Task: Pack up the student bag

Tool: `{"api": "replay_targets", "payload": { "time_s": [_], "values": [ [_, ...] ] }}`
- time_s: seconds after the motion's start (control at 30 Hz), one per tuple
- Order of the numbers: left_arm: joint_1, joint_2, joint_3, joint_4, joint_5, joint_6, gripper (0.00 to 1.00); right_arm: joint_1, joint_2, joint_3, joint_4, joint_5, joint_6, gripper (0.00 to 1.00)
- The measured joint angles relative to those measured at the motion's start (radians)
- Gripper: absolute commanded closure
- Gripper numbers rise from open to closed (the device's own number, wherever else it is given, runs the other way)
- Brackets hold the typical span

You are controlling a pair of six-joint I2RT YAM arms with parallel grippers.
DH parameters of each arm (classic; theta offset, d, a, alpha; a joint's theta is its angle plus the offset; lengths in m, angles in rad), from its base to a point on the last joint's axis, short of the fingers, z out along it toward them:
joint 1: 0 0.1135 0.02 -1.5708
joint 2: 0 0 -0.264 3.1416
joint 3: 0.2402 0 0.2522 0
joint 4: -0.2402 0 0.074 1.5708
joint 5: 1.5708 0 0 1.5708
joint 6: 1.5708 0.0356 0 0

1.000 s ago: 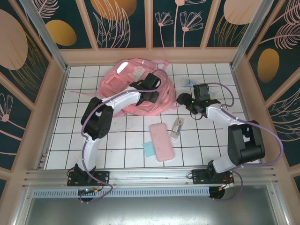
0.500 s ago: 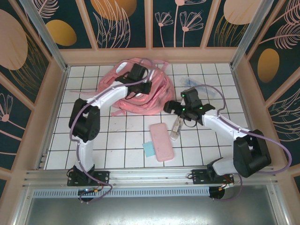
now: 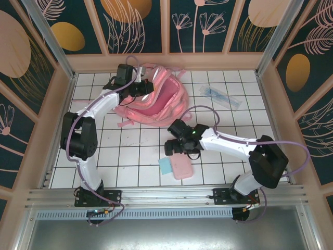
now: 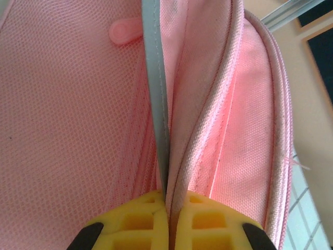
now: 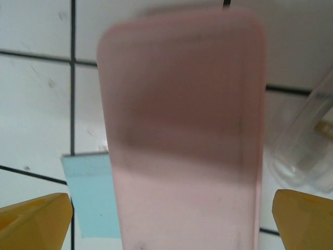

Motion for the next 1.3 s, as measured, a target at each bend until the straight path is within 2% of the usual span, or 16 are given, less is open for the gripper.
{"api": "replay_targets", "payload": {
  "time_s": [0.2,0.53,0.77,0.9,1.3],
  "values": [
    [0.018,0.003,0.0,0.043,0.055,-0.052,1.0,0.079,0.056,0.004,-0.055,0.025,0.062,0.01],
    [0.018,0.013,0.001,0.05,0.071,-0.064,1.0,0.1,0.093,-0.017,-0.055,0.079,0.084,0.01],
    [0.018,0.013,0.001,0.05,0.072,-0.067,1.0,0.108,0.142,-0.055,-0.021,0.073,0.088,0.01],
    [0.018,0.013,0.001,0.05,0.071,-0.067,1.0,0.11,0.139,-0.055,-0.019,0.078,0.087,0.12],
    [0.018,0.013,0.002,0.049,0.064,-0.074,1.0,0.088,0.111,-0.061,-0.016,0.08,0.052,0.16]
  ]
}}
